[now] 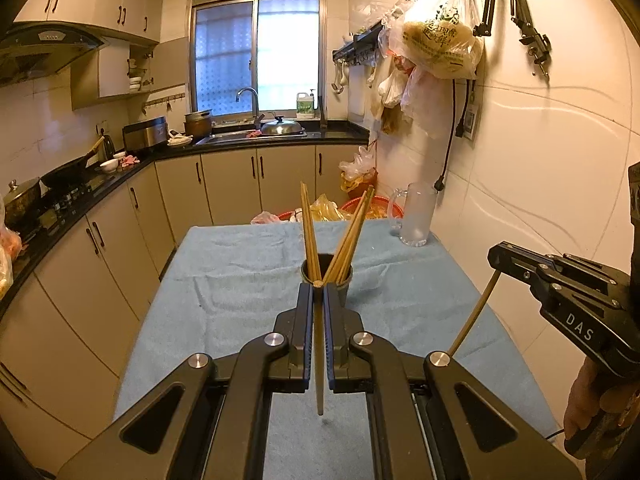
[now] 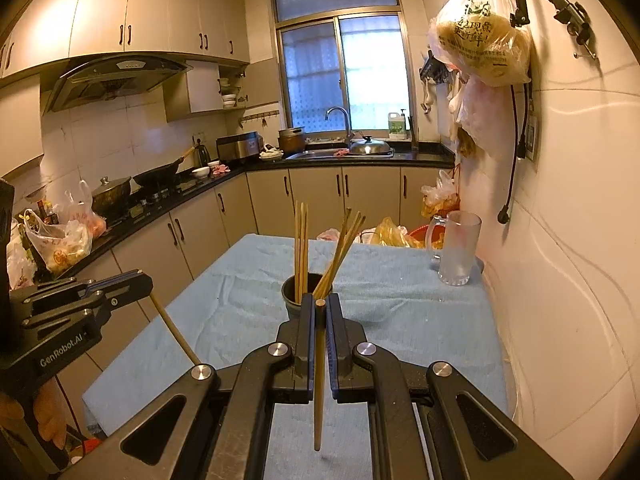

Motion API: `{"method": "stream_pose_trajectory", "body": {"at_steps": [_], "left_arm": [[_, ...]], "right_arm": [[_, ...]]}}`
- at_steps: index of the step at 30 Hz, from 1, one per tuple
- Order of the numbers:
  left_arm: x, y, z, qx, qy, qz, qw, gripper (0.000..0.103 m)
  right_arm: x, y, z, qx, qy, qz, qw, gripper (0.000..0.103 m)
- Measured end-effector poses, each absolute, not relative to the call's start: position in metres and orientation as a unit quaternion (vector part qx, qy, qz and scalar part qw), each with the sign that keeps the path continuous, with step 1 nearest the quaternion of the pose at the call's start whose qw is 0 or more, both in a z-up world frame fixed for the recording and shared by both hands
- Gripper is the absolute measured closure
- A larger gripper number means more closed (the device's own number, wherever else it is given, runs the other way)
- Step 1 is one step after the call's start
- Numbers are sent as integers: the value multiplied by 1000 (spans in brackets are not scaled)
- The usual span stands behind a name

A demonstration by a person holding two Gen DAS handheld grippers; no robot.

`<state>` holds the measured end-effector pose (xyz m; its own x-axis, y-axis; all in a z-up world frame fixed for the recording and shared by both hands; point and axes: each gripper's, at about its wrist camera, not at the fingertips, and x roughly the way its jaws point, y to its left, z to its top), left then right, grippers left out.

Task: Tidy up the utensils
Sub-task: 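Lift both held chopsticks upright and carry them above the green cup, then lower both chopsticks into the green cup among the others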

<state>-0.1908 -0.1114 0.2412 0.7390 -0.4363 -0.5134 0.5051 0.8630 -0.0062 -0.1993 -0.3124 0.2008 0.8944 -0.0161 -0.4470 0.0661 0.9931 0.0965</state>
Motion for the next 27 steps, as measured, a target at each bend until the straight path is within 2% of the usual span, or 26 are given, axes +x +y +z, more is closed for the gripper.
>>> {"method": "stream_pose_trajectory", "body": {"at_steps": [27], "left_arm": [[-149,-126,266,123,252,-234,931,98]], "right_arm": [[-158,-322,244,52,205,-17,977,97]]}}
